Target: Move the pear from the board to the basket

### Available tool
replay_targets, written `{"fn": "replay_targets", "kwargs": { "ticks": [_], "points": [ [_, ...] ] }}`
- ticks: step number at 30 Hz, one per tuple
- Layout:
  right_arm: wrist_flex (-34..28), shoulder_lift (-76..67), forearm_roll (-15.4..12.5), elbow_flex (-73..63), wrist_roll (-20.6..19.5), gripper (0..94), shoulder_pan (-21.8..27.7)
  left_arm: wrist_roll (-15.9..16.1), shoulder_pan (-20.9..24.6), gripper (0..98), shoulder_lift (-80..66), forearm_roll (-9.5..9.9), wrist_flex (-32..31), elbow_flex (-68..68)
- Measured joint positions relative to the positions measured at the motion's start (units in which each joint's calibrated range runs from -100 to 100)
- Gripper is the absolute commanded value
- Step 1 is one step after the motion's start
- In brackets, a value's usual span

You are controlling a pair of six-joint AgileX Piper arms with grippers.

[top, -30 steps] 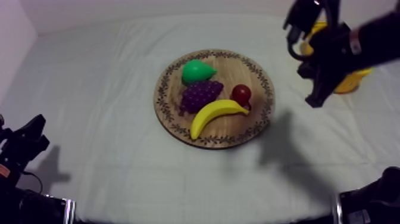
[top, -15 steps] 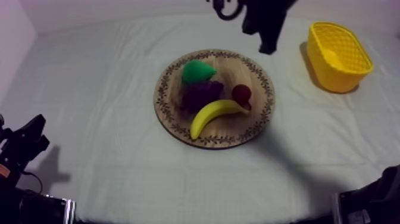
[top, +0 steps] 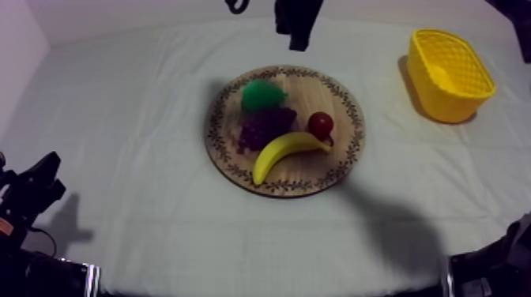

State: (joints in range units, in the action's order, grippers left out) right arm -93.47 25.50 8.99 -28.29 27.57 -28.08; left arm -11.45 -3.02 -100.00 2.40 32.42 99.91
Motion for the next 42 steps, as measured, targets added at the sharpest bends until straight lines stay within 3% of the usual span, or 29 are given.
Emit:
{"fn": "replay_targets", "kwargs": {
  "ticks": [9, 14, 23, 31, 42],
  "points": [
    [-1.27, 1.80, -0.05, -1.50, -0.65, 61.7, -0.12, 0.00, 0.00, 0.1, 0.00, 0.00, 0.00, 0.00],
    [-1.22, 2.56, 0.22, -1.50, -1.60, 73.9, -0.82, 0.00, 0.00, 0.1, 0.00, 0.00, 0.00, 0.00],
    [1.53, 6.64, 0.73, -1.71, -3.17, 74.9, -1.35, 0.00, 0.00, 0.1, 0.00, 0.00, 0.00, 0.00],
    [4.93, 14.10, 2.88, -1.96, -4.74, 79.7, -1.76, 0.00, 0.00, 0.1, 0.00, 0.00, 0.00, 0.00],
    [6.18, 25.20, 3.02, -9.44, -5.38, 79.4, -1.84, 0.00, 0.00, 0.1, 0.00, 0.00, 0.00, 0.00]
  ]
}}
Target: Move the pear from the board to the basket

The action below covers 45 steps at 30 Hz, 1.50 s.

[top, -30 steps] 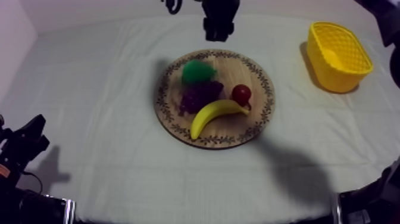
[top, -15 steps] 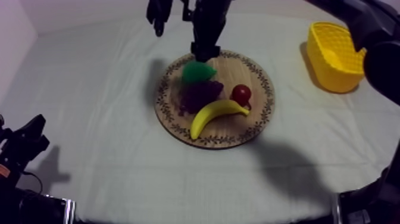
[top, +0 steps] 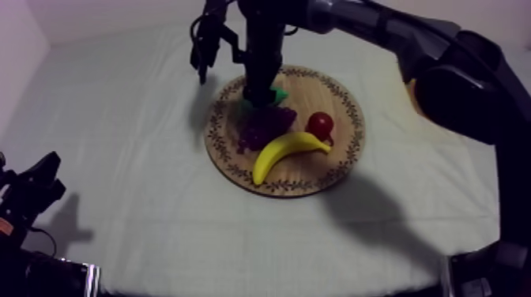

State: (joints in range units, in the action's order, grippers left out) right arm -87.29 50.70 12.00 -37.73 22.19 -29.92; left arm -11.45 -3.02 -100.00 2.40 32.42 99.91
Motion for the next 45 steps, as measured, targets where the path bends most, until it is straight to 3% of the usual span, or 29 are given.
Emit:
{"fn": "replay_targets", "kwargs": {
  "ticks": [22, 33, 45],
  "points": [
    [1.90, 8.61, 1.07, -5.17, -1.26, 37.2, -0.02, 0.00, 0.00, 0.1, 0.00, 0.00, 0.00, 0.00],
    [1.53, 3.00, 1.50, -3.56, -1.56, 34.1, 0.18, 0.00, 0.00, 0.1, 0.00, 0.00, 0.00, 0.00],
    [-4.07, -14.11, 0.76, 1.32, -0.45, 33.1, 0.72, 0.00, 0.00, 0.1, 0.00, 0.00, 0.00, 0.00]
  ]
}}
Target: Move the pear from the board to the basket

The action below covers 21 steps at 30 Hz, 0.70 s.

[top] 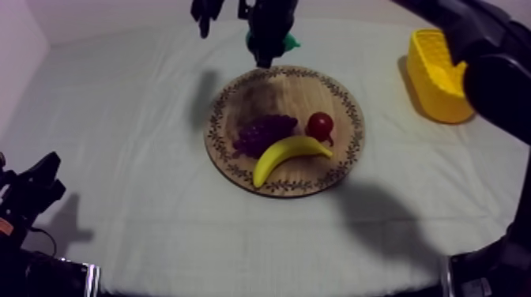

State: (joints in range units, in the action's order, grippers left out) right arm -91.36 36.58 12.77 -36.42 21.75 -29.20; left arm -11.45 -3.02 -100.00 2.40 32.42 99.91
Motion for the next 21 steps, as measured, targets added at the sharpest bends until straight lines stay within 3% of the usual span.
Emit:
{"fn": "replay_targets", "kwargs": {
  "ticks": [12, 17, 21],
  "points": [
    [-6.12, -14.88, 0.13, 7.30, -7.63, 31.6, 3.86, 0.00, 0.00, 0.1, 0.00, 0.00, 0.00, 0.00],
    [-6.83, -17.63, 0.14, 7.30, -10.86, 31.8, 8.16, 0.00, 0.00, 0.1, 0.00, 0.00, 0.00, 0.00],
    [-6.99, -17.81, 0.51, 6.83, -11.14, 31.9, 12.36, 0.00, 0.00, 0.1, 0.00, 0.00, 0.00, 0.00]
  ]
}}
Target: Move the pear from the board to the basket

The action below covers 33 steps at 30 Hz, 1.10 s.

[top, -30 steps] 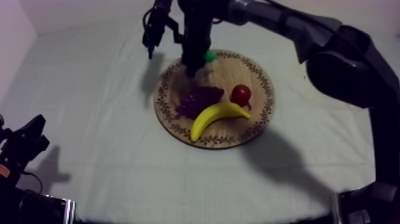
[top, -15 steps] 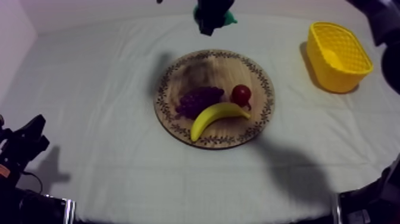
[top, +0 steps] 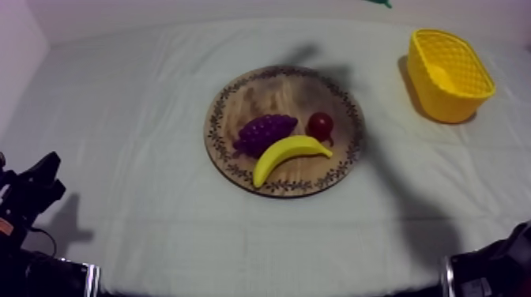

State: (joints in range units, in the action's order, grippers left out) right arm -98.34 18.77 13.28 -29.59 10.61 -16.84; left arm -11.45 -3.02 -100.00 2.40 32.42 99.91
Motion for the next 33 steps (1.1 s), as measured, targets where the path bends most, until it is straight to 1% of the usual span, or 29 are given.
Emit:
{"fn": "replay_targets", "kwargs": {
  "ticks": [8, 12, 18, 21, 30, 33],
  "points": [
    [0.42, 2.02, 0.33, -1.90, 1.28, 31.9, 9.21, 0.00, 0.00, 0.1, 0.00, 0.00, 0.00, 0.00],
    [1.61, 3.42, 0.85, -2.57, 1.83, 31.9, 13.23, 0.00, 0.00, 0.1, 0.00, 0.00, 0.00, 0.00],
    [3.47, 5.53, 1.59, -2.39, 2.13, 31.6, 18.00, 0.00, 0.00, 0.1, 0.00, 0.00, 0.00, 0.00],
    [4.34, 6.55, 1.59, -0.55, 2.16, 31.5, 19.23, 0.00, 0.00, 0.1, 0.00, 0.00, 0.00, 0.00],
    [8.73, 10.62, 1.14, 7.92, 0.81, 30.8, 20.31, 0.00, 0.00, 0.1, 0.00, 0.00, 0.00, 0.00],
    [10.24, 12.08, 1.45, 10.65, 0.21, 34.2, 20.74, 0.00, 0.00, 0.1, 0.00, 0.00, 0.00, 0.00]
  ]
}}
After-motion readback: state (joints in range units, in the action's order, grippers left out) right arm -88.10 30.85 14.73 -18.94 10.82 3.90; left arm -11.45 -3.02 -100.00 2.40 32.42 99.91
